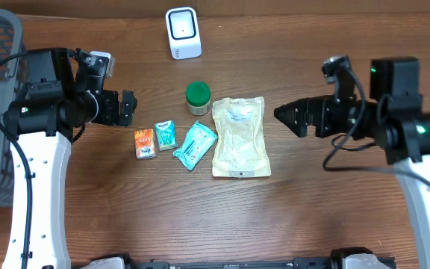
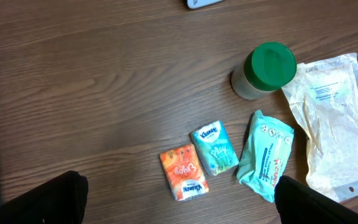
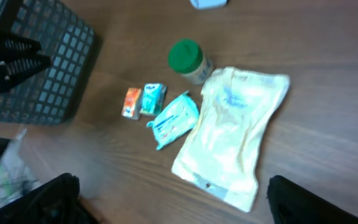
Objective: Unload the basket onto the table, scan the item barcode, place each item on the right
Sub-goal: 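Swing the right gripper over to the green-capped jar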
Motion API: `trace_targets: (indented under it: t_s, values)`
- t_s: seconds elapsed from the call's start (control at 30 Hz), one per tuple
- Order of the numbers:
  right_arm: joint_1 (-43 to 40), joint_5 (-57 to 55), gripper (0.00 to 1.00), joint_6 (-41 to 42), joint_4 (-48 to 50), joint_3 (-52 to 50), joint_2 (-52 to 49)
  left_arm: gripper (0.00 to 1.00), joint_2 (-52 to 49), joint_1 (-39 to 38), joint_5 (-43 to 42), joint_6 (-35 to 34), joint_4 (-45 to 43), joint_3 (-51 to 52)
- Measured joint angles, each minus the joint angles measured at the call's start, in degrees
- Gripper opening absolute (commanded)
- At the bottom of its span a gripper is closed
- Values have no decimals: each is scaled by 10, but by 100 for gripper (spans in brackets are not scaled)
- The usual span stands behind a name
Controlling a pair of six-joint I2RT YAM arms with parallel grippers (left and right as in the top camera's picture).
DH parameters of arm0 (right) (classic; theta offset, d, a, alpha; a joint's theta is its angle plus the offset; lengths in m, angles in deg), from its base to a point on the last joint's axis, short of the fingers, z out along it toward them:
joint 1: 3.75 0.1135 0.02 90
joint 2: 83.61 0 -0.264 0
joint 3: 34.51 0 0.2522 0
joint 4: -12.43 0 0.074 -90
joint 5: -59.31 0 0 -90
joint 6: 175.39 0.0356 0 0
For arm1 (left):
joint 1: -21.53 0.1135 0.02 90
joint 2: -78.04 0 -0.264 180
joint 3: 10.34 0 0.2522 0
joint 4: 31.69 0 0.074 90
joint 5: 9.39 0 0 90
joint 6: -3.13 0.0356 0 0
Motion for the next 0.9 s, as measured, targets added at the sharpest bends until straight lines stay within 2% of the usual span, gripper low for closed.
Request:
trace_targets:
  t_s: [0.27, 0.33, 0.5, 0.63, 0.73, 0.9]
  values:
    - [85, -56, 95, 53, 24, 26, -63, 99, 0, 0, 2, 0, 0, 0]
    - [110, -79, 96, 64, 5, 68, -89, 99, 0, 0, 2, 0, 1, 0]
    - [162, -155, 97, 75, -86, 272, -200, 100, 0, 0, 4, 0, 2, 0]
    - [190, -210, 98, 69, -117, 413, -286, 100, 0, 0, 4, 0, 2, 0]
    - [207, -241, 99, 55, -96, 454, -331, 99, 0, 0, 4, 0, 3, 0]
    - [230, -268, 100, 2, -65, 457, -397, 100, 0, 0, 4, 0, 3, 0]
